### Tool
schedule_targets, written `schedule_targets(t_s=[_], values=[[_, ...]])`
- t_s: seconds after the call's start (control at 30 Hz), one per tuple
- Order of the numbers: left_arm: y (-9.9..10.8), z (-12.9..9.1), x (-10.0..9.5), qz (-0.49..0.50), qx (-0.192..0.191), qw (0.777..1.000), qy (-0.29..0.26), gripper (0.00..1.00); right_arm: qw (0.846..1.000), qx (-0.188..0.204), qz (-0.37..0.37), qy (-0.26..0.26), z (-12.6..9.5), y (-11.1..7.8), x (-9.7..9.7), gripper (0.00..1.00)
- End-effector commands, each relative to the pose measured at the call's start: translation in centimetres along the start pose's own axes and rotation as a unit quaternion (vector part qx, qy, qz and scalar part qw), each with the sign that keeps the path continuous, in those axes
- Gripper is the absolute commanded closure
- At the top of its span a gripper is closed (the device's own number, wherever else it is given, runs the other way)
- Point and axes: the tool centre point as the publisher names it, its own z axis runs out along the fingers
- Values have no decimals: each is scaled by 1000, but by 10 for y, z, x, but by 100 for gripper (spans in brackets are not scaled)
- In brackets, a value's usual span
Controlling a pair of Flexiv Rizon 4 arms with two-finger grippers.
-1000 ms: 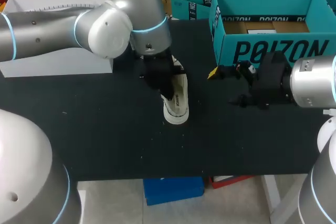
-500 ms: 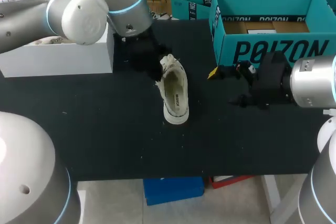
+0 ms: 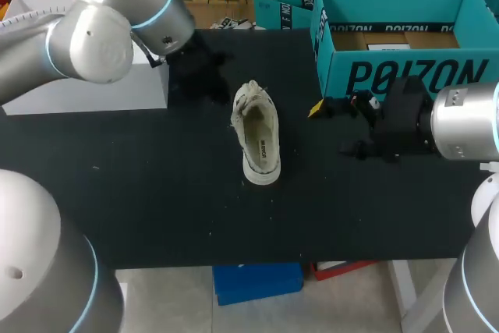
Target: Take the shoe out of the shoebox, open the shoe tongue, remove and reinsert the insole, then place the shoe into the shoebox
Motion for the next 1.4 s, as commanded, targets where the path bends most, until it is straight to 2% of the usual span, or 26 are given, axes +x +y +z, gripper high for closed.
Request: schedule_targets(t_s=[0.03,0.17,0.47,0.6,0.8,0.93,1.1,1.23,1.4], values=[[12,17,-7,-1,2,1000,-10,100,1000,0,0,0,1,0,0,0],[15,29,-16,-3,11,1000,-13,100,1000,0,0,0,1,0,0,0],[4,50,-27,10,40,999,-15,100,1000,0,0,0,1,0,0,0],[-6,53,-24,15,50,999,-16,100,1000,0,0,0,1,0,0,0],[-19,63,-9,13,70,997,3,100,1000,0,0,0,1,0,0,0],[-25,59,1,20,77,997,8,100,1000,0,0,0,1,0,0,0],[-23,32,5,29,64,998,5,100,1000,0,0,0,1,0,0,0],[-15,19,-1,32,51,998,-4,100,1000,0,0,0,1,0,0,0],[-8,23,-16,36,49,998,-8,100,1000,0,0,0,1,0,0,0]])
